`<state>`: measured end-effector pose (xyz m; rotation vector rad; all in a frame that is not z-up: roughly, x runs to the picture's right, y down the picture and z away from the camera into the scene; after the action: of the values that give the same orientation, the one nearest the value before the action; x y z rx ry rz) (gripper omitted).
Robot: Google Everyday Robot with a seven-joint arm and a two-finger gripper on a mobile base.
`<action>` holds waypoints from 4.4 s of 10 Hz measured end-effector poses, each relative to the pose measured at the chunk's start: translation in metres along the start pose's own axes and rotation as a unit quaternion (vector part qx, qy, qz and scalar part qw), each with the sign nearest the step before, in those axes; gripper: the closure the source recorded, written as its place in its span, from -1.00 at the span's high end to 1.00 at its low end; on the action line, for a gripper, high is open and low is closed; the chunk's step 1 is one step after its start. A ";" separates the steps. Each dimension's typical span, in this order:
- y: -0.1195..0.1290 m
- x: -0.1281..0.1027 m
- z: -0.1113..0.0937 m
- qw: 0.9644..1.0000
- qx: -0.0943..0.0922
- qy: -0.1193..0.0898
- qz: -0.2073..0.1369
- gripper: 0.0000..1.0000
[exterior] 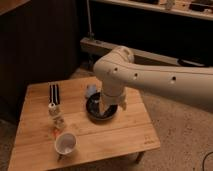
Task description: Pick up the ceramic cup
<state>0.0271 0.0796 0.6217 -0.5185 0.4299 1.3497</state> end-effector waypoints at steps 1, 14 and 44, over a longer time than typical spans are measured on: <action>0.000 0.000 0.000 1.000 0.000 0.000 0.000 0.30; 0.000 0.000 0.001 1.000 0.000 0.001 0.000 0.30; 0.129 0.038 -0.020 0.981 -0.124 -0.013 -0.147 0.30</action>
<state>-0.0934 0.1164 0.5701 -0.7389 0.1543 1.1269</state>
